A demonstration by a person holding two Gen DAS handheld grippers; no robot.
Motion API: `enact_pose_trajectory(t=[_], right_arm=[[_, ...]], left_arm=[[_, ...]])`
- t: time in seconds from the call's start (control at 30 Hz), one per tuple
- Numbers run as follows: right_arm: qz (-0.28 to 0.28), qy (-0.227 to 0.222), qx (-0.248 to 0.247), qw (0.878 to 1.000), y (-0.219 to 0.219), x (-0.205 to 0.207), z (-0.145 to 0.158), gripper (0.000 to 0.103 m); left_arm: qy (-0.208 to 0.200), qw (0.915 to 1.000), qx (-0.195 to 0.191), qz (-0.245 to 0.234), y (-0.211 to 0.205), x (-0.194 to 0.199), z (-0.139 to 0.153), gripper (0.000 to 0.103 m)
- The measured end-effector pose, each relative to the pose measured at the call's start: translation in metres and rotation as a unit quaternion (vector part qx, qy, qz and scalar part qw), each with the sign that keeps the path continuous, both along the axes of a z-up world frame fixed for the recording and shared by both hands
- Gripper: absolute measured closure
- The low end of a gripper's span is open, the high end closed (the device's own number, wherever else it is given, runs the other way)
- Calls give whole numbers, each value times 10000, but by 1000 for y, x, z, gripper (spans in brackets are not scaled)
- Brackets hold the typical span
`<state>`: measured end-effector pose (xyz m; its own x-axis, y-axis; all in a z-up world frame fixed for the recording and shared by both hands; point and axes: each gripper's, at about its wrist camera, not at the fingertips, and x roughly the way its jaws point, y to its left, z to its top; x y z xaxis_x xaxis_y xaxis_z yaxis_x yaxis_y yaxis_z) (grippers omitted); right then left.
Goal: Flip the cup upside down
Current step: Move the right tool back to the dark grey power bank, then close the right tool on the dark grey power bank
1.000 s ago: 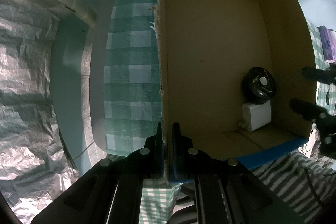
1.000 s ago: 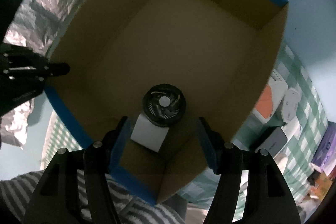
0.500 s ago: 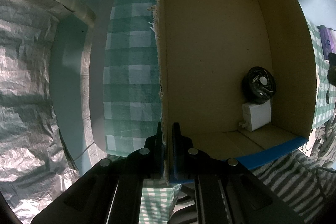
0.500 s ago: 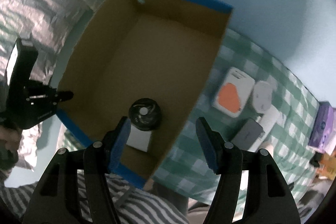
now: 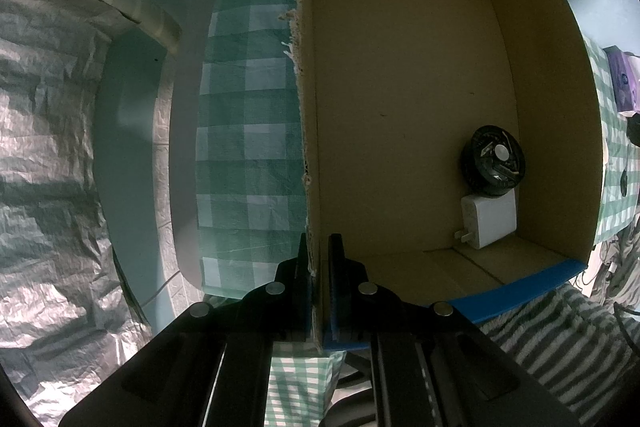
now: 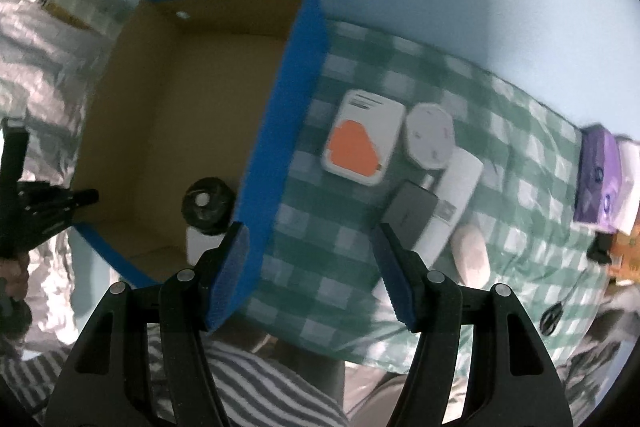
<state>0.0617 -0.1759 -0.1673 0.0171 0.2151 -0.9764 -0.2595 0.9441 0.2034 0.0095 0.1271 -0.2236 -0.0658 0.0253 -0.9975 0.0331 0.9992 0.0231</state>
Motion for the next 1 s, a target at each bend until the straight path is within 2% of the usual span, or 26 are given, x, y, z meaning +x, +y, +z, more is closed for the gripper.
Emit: enact_pose_trajectory(t=[0.13,0.27,0.43,0.87,1.0], right_arm=[[-332,102,-198,9992,-22,6,-18,38],[-625,252,-770,9947,-40,13,-46,38],[-882,512,-872,9910,-50,20,-76,38],[-942,669,-1064,9876,-38,34,-112,38],[-801,607,-1182,9879,-27,39,-116,45]], left_arm=[[7,10000,-2,1,0,0,0,97],[1,10000,-3,0,1,0,0,97],[-5,10000,1,34,0,-1,1,97],[24,10000,23,49,1,-1,2,97],[31,10000,31,42,1,-1,2,97]])
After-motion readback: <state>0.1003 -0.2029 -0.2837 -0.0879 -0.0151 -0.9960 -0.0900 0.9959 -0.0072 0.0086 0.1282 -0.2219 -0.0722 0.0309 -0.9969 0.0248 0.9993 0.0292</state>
